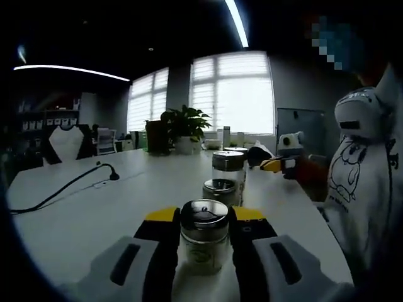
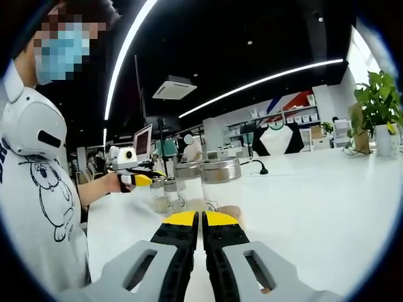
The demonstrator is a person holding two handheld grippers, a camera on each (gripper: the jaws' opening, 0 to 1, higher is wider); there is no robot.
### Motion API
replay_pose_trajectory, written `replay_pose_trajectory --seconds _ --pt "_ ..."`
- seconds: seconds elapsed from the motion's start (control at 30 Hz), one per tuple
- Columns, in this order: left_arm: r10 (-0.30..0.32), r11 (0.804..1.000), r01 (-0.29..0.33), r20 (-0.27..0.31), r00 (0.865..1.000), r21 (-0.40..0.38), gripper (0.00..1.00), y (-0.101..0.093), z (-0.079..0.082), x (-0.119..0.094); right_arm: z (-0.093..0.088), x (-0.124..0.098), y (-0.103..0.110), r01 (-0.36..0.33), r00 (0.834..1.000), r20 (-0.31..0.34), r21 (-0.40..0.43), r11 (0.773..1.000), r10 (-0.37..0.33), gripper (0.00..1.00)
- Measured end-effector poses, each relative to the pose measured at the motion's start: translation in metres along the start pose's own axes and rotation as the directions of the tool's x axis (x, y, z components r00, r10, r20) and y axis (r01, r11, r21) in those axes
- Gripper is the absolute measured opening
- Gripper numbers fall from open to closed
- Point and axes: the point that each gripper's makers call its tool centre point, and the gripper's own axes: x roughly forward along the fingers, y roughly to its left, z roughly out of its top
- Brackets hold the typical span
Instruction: Rotate the seasoning bottle until the label or dispensing opening points toward the visible target arrow and the bottle remains upright within the marked orientation range
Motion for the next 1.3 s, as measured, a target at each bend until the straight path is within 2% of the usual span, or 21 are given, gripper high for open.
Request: replay_pose_trajectory --seconds 0.27,0.47,0.63,0.8,1.0,1.13,1.23,1.27,1.3 --pt "0.087 0.996 -0.087 -0.006 0.996 0.013 0.32 0.000 0.000 0.000 -0.001 -0.001 -0.003 0.019 1.000 0.012 0.011 1.000 -0.019 0.00" --pt "0.168 0.986 -0.168 0.007 0.986 0.005 0.32 0.000 -0.001 -0.001 0.000 -0.004 -0.008 0.045 0.999 0.016 0.004 0.999 -0.045 0.00" --pt "0.251 0.968 -0.251 0.020 0.968 -0.018 0.32 0.002 -0.001 -0.003 0.001 -0.004 -0.008 0.054 0.998 0.024 0.010 0.999 -0.054 0.00" --pt "0.330 0.944 -0.330 0.017 0.944 -0.027 0.32 0.004 -0.001 -0.002 0.000 -0.004 -0.009 0.061 0.998 0.024 0.015 0.998 -0.061 0.00" --pt "0.378 0.926 -0.378 0.018 0.926 -0.016 0.32 0.005 -0.002 -0.003 0.003 -0.006 -0.011 0.068 0.997 0.034 0.017 0.998 -0.068 0.00" --pt "0.382 0.924 -0.381 0.021 0.924 -0.019 0.32 0.006 -0.003 -0.004 0.003 -0.008 -0.013 0.079 0.996 0.040 0.025 0.997 -0.079 0.00" --pt "0.364 0.931 -0.364 -0.010 0.931 -0.035 0.32 0.006 -0.010 -0.004 0.002 -0.008 -0.012 0.072 0.997 0.038 0.026 0.997 -0.073 0.00" --pt "0.361 0.932 -0.361 -0.006 0.932 -0.041 0.33 0.006 -0.009 -0.004 0.002 -0.008 -0.012 0.072 0.997 0.037 0.023 0.997 -0.073 0.00" --pt "0.347 0.937 -0.345 0.026 0.938 -0.058 0.34 0.004 -0.004 -0.005 0.002 -0.008 -0.011 0.072 0.997 0.037 0.022 0.997 -0.073 0.00"
